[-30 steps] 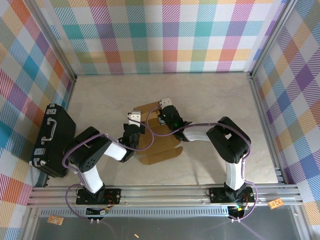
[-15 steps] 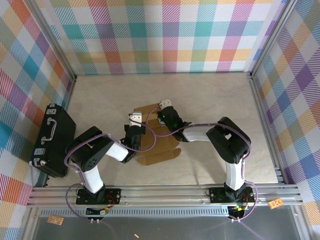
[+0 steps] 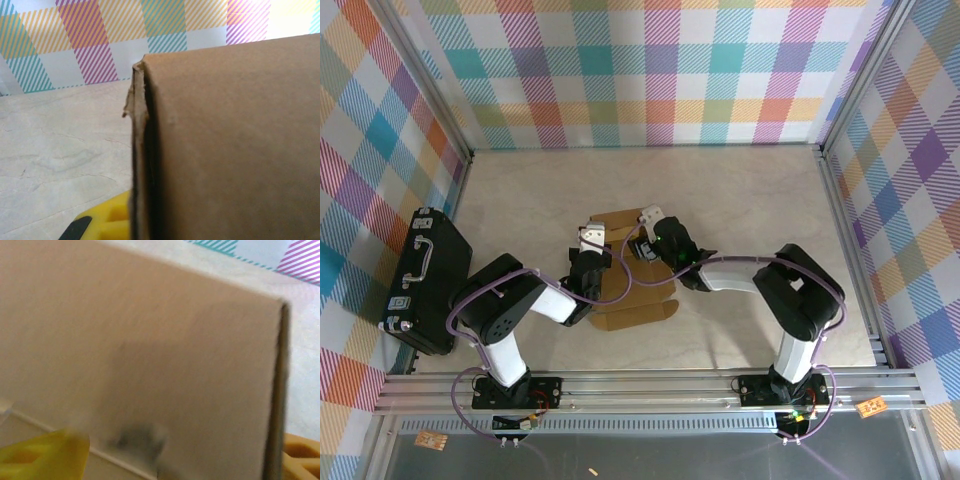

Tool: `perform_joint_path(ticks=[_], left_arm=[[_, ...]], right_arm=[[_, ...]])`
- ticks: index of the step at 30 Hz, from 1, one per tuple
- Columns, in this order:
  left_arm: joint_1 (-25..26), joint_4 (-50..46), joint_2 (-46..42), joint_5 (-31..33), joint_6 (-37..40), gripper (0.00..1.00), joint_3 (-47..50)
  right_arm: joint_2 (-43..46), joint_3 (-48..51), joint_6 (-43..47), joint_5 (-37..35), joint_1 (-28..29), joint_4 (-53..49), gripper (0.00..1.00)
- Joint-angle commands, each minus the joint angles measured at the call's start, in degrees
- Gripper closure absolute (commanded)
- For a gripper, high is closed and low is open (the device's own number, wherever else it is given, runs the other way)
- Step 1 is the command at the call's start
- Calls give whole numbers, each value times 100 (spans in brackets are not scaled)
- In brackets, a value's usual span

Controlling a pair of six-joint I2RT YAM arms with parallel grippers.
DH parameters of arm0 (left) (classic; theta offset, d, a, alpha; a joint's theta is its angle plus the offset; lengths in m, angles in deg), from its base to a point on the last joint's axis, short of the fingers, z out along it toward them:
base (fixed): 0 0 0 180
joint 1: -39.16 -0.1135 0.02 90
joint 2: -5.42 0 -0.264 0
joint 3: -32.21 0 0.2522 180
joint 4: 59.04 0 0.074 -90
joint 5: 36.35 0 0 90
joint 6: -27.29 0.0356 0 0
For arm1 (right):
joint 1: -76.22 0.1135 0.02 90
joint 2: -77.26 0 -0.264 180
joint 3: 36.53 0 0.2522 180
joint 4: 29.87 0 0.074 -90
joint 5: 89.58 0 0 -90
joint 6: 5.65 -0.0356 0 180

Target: Fold the paper box

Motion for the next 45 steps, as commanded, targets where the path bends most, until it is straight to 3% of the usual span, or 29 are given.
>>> perform_joint_path(ticks=[1,5,10,18,23,28,34,39,43,45], left_arm=[[55,-129,-168,-6,44,100,20],[58,-207,-224,-77,10,100,44],[57,-384,-229,-133,-6,100,2],[55,-415,-217,-247,-50,100,11],[59,-877,-272,-666,-156,100,-169],[54,-1629,-411,-993,-287,100,-466],[18,-2148,-442,-1094,-457,100,-757],[-36,-2334,-467,-1443,-572,100,-865],[-65,-2355,-481,-1535,-574,100,-860],[-74,-2388,-508,-1579,-586,94,-844]], right_arm=[[421,263,368,556,41,-304,21],[869,704,434,809,30,-598,9],[1361,1132,329,518,1,-721,8],[1376,1196,-372,345,-346,-609,24],[1054,840,-253,663,-349,-587,29],[896,643,-410,547,-349,-652,31],[826,589,-955,-213,-348,-759,46],[639,484,-1030,-362,-349,-763,50],[546,485,-1076,-523,-358,-541,60],[511,427,-1120,-570,-358,-591,65]])
